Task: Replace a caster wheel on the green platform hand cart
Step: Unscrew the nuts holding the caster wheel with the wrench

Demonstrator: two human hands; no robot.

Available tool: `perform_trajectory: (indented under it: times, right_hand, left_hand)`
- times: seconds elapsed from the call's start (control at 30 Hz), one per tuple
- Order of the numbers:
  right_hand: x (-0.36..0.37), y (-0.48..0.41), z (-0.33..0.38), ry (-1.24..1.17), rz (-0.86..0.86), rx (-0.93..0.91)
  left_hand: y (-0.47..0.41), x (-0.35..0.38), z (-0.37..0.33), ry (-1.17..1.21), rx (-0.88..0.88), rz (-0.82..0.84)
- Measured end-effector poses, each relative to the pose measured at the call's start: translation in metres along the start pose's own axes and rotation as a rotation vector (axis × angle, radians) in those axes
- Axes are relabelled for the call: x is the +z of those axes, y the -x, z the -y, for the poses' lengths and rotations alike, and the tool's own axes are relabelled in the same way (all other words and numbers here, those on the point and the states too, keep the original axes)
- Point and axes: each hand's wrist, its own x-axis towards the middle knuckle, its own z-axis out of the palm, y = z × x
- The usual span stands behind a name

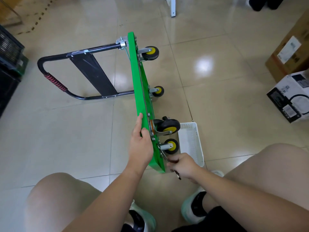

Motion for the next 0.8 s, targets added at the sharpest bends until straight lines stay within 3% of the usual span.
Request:
perform_trajectory:
  times: [0.53,0.8]
  right_hand:
    - [0.020,0.042,0.033,-0.318,-0.026,0.092]
    - [0.021,0.039,0.035,-0.352,-0.058,0.096]
  left_hand:
    - [0.004,-0.003,-0.008,0.003,0.008,0.026]
    - [0.006,-0.003,-0.010,0.006,0.015,0.028]
